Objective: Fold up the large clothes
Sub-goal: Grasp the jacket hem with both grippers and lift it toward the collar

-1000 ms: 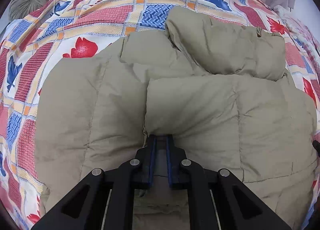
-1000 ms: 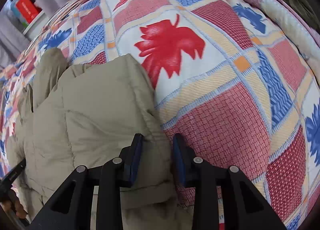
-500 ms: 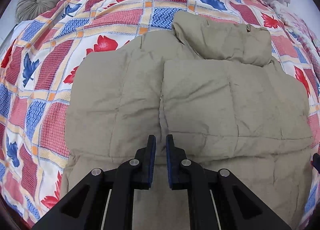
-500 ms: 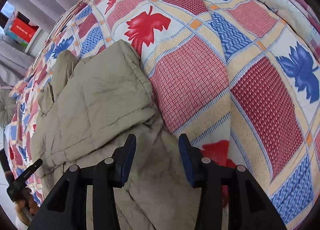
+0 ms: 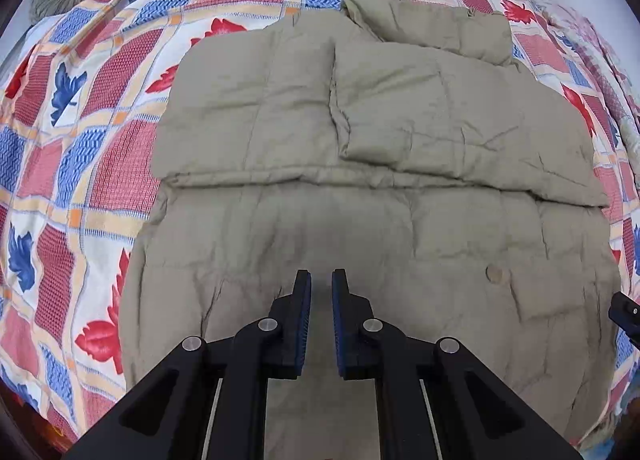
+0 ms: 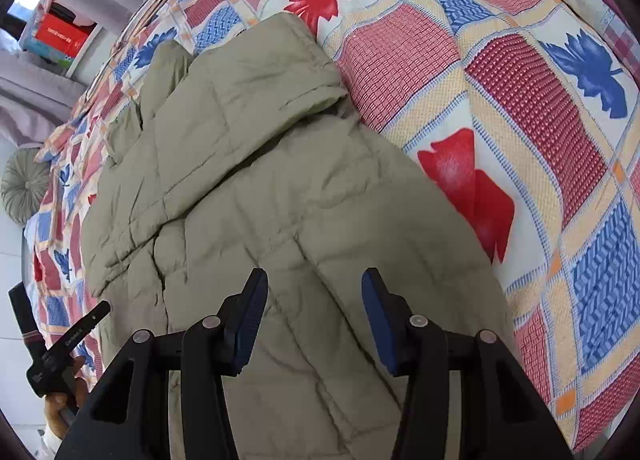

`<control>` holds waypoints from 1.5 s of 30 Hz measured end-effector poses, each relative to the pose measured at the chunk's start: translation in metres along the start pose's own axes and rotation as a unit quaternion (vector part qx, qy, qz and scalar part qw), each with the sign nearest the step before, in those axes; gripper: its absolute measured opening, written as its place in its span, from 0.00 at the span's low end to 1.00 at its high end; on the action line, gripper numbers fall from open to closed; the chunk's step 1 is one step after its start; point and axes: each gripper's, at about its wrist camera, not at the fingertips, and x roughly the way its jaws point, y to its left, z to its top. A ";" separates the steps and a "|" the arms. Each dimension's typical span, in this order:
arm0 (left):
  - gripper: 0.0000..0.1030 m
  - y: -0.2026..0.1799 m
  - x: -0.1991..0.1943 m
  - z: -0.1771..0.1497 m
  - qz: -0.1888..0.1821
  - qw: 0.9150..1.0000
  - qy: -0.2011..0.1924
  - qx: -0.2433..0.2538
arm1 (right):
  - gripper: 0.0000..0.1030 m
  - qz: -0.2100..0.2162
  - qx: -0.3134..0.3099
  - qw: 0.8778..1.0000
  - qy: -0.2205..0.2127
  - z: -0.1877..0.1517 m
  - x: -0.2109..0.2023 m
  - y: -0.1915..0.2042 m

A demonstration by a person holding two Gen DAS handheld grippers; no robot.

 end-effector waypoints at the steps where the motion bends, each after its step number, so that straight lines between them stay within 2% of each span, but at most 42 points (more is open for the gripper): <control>1: 0.32 0.003 -0.001 -0.006 -0.002 1.000 0.005 -0.002 | 0.51 0.003 0.000 1.000 0.004 -0.005 0.000 0.002; 2: 0.62 0.005 -0.002 -0.012 0.000 1.000 0.010 -0.003 | 0.51 0.004 0.001 1.000 0.007 -0.011 -0.001 0.002; 3: 0.97 0.008 -0.004 -0.018 0.012 1.000 0.015 -0.008 | 0.51 0.006 0.002 1.000 0.012 -0.016 -0.001 0.003; 4: 0.99 0.011 -0.007 -0.027 0.022 1.000 0.003 -0.012 | 0.51 0.008 0.003 1.000 0.017 -0.021 -0.002 0.004; 8: 0.99 0.017 -0.004 -0.055 0.025 1.000 0.010 -0.001 | 0.52 0.013 0.003 0.999 0.032 -0.039 -0.001 0.005; 11: 0.99 0.024 -0.001 -0.072 0.042 0.999 0.008 0.000 | 0.52 0.016 0.005 0.999 0.042 -0.048 -0.003 0.003; 14: 0.99 0.034 0.003 -0.086 0.038 0.999 0.009 -0.007 | 0.61 0.028 0.017 0.999 0.043 -0.055 -0.009 -0.003; 17: 0.99 0.046 0.014 -0.102 0.016 0.999 0.032 -0.021 | 0.70 0.042 0.025 0.998 0.037 -0.062 -0.018 -0.012; 18: 0.99 0.050 0.016 -0.107 0.013 0.999 0.036 -0.024 | 0.78 0.049 0.029 0.998 0.034 -0.065 -0.022 -0.016; 20: 0.99 0.057 0.021 -0.119 0.005 0.998 0.044 -0.033 | 0.81 0.069 0.043 0.996 0.034 -0.070 -0.027 -0.026; 21: 0.99 0.059 0.024 -0.123 -0.004 0.998 0.050 -0.038 | 0.87 0.086 0.057 0.994 0.041 -0.074 -0.029 -0.033; 24: 0.99 0.069 0.032 -0.139 -0.024 0.996 0.065 -0.055 | 0.88 0.127 0.107 0.985 0.052 -0.088 -0.032 -0.051; 29: 0.99 0.076 0.043 -0.163 -0.064 0.991 0.085 -0.077 | 0.89 0.152 0.155 0.974 0.058 -0.114 -0.036 -0.075; 35: 0.99 0.090 0.055 -0.183 -0.123 0.979 0.106 -0.123 | 0.89 0.173 0.197 0.961 0.084 -0.142 -0.029 -0.092; 37: 0.99 0.094 0.054 -0.180 -0.144 0.973 0.113 -0.137 | 0.89 0.178 0.211 0.957 0.093 -0.150 -0.024 -0.096; 40: 0.99 0.091 0.056 -0.191 -0.165 0.967 0.126 -0.150 | 0.89 0.176 0.218 0.955 0.098 -0.161 -0.017 -0.098; 44: 0.99 0.096 0.074 -0.189 -0.198 0.951 0.157 -0.179 | 0.89 0.182 0.228 0.950 0.108 -0.170 -0.004 -0.100; 45: 0.99 0.090 0.067 -0.193 -0.204 0.947 0.164 -0.185 | 0.89 0.187 0.231 0.948 0.112 -0.170 0.001 -0.099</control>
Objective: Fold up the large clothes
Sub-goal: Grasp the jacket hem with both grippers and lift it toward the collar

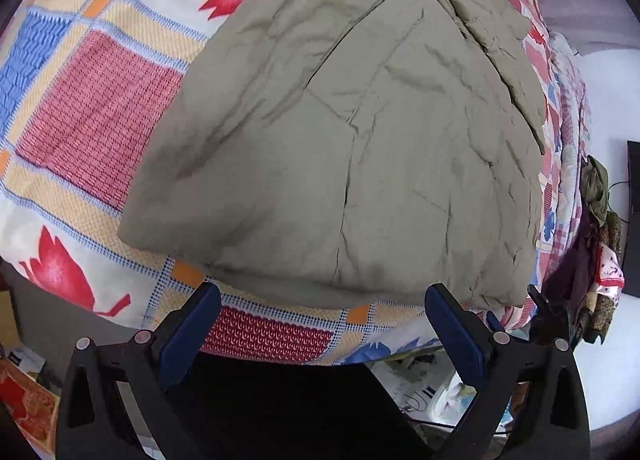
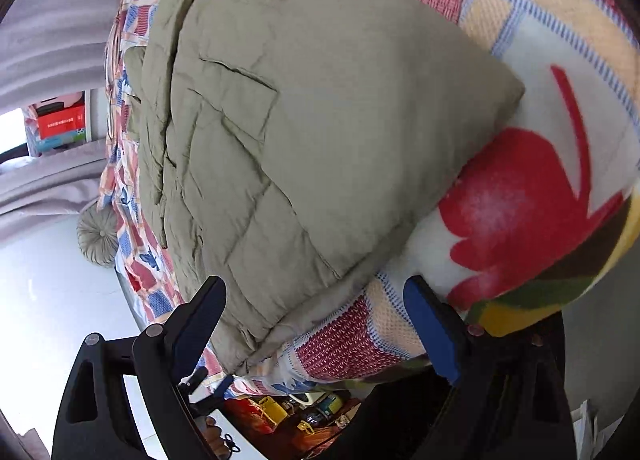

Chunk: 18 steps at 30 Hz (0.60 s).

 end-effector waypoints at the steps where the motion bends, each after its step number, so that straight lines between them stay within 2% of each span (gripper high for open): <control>1: 0.99 0.000 -0.003 -0.014 -0.006 1.000 0.006 -0.005 | 0.89 0.002 0.004 1.000 0.002 0.000 0.002 -0.001; 4: 0.99 0.007 -0.010 -0.034 -0.017 1.000 0.005 -0.006 | 0.89 0.018 0.015 1.000 0.007 0.004 0.008 -0.003; 10: 0.99 -0.002 0.000 -0.014 -0.043 0.999 -0.011 -0.018 | 0.89 0.039 0.045 0.998 0.013 0.013 0.018 -0.008; 18: 0.99 -0.009 0.007 -0.004 -0.036 0.999 -0.021 -0.020 | 0.90 0.077 0.077 0.994 0.006 0.020 0.022 -0.011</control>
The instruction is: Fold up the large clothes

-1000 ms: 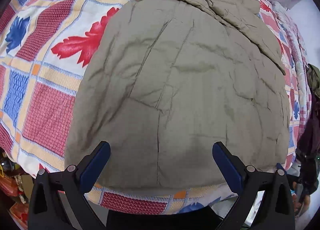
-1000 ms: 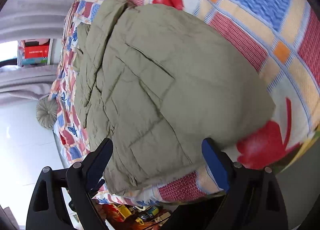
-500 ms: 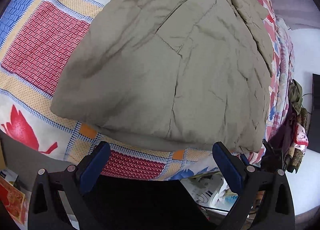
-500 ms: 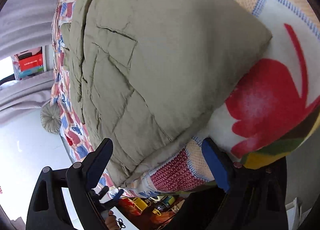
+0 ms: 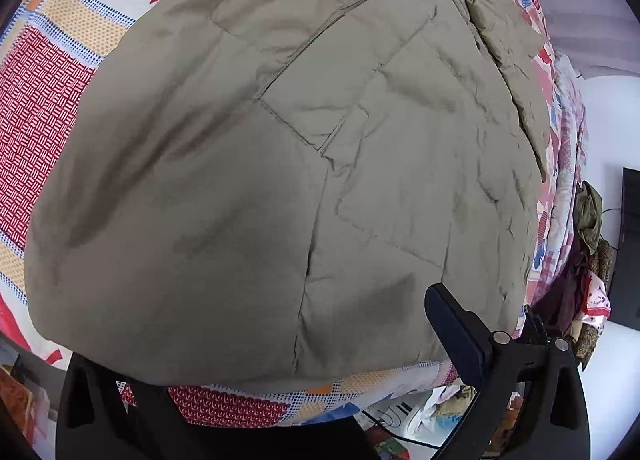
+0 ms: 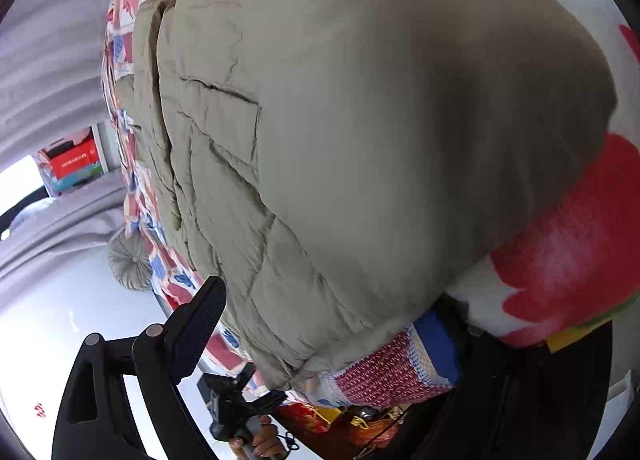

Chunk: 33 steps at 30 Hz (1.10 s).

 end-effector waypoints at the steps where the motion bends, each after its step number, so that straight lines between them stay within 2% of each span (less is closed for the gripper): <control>1: 0.98 0.000 -0.002 0.000 -0.001 1.000 -0.001 0.003 | 0.90 0.008 0.002 1.000 0.000 0.002 0.000 0.000; 2: 0.95 -0.002 -0.002 0.001 -0.004 1.000 -0.002 0.005 | 0.90 0.015 0.004 1.000 -0.001 0.003 0.000 0.000; 4: 0.78 -0.004 -0.004 0.003 -0.003 1.000 0.001 0.011 | 0.90 0.031 0.010 0.999 -0.002 0.004 0.001 0.000; 5: 0.74 -0.005 -0.005 0.004 -0.006 1.000 0.001 0.013 | 0.89 0.037 0.013 0.999 -0.001 0.005 0.000 -0.001; 6: 0.63 0.000 -0.009 0.003 -0.010 1.000 0.002 0.014 | 0.87 0.042 0.015 0.999 0.000 0.006 -0.001 -0.001; 7: 0.52 0.001 -0.011 0.004 -0.013 1.000 0.003 0.014 | 0.81 0.044 0.017 0.999 0.000 0.007 -0.001 -0.001; 8: 0.49 0.000 -0.012 0.006 -0.014 1.000 0.003 0.013 | 0.77 0.045 0.018 0.999 0.002 0.008 -0.001 -0.001; 10: 0.37 0.007 -0.019 0.007 -0.013 1.000 0.000 0.013 | 0.58 0.048 0.021 0.999 0.004 0.009 0.000 -0.001; 11: 0.35 0.006 -0.020 0.007 -0.014 1.000 -0.002 0.012 | 0.52 0.049 0.022 0.999 0.005 0.010 -0.001 0.000; 13: 0.21 0.005 -0.025 0.009 -0.013 1.000 -0.005 0.017 | 0.21 0.042 0.016 0.999 0.005 0.009 0.000 0.003; 15: 0.20 0.000 -0.033 0.011 -0.015 0.999 -0.013 0.027 | 0.15 0.032 0.001 0.999 0.005 0.009 0.002 0.011; 16: 0.13 -0.003 -0.038 0.013 -0.018 0.999 -0.018 0.033 | 0.13 0.030 -0.009 1.000 0.005 0.009 0.001 0.015; 26: 0.13 -0.054 -0.107 0.041 -0.045 0.989 -0.094 0.101 | 0.10 0.018 -0.135 0.991 -0.015 0.015 -0.015 0.104; 29: 0.13 -0.070 -0.126 0.054 -0.052 0.984 -0.121 0.117 | 0.10 0.012 -0.181 0.983 -0.028 0.018 -0.019 0.139; 33: 0.13 -0.100 -0.151 0.076 -0.058 0.974 -0.162 0.150 | 0.10 -0.006 -0.254 0.966 -0.048 0.025 -0.021 0.194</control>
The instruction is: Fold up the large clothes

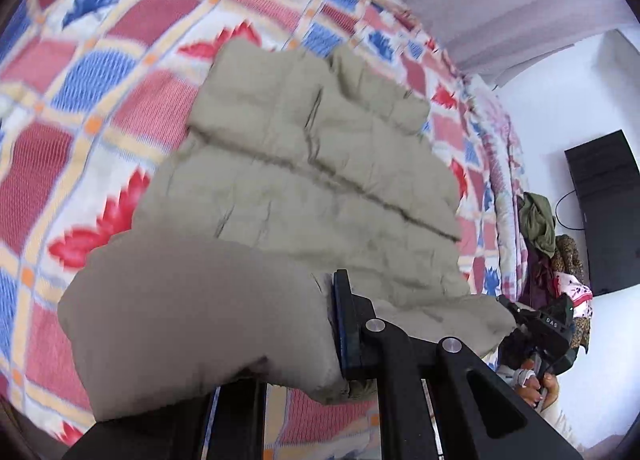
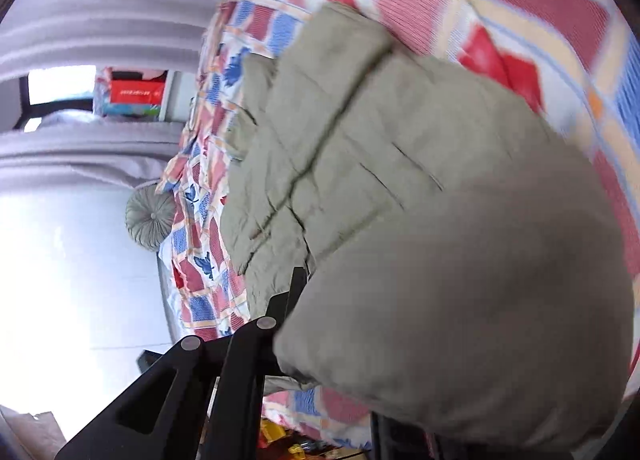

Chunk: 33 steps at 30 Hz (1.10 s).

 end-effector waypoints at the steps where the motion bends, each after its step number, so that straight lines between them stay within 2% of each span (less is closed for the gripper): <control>1: 0.13 -0.006 -0.001 0.009 -0.001 1.000 -0.009 0.009 | 0.10 -0.003 -0.015 1.000 -0.004 0.007 0.001 0.009; 9: 0.13 -0.055 0.005 0.099 0.026 0.993 -0.086 0.080 | 0.10 -0.035 -0.137 0.990 -0.024 0.080 0.013 0.080; 17: 0.13 -0.082 0.040 0.185 0.085 0.982 -0.139 0.100 | 0.10 -0.065 -0.175 0.981 -0.062 0.163 0.061 0.131; 21: 0.13 -0.079 0.066 0.213 0.111 0.977 -0.169 0.070 | 0.10 -0.079 -0.195 0.974 -0.078 0.189 0.088 0.145; 25: 0.13 -0.063 0.110 0.228 0.143 0.976 -0.161 0.036 | 0.10 -0.113 -0.208 0.968 -0.081 0.206 0.124 0.146; 29: 0.13 -0.050 0.153 0.229 0.180 0.973 -0.140 0.043 | 0.10 -0.142 -0.211 0.965 -0.070 0.212 0.158 0.130; 33: 0.13 -0.044 0.174 0.229 0.196 0.970 -0.132 0.047 | 0.10 -0.154 -0.187 0.968 -0.064 0.217 0.181 0.104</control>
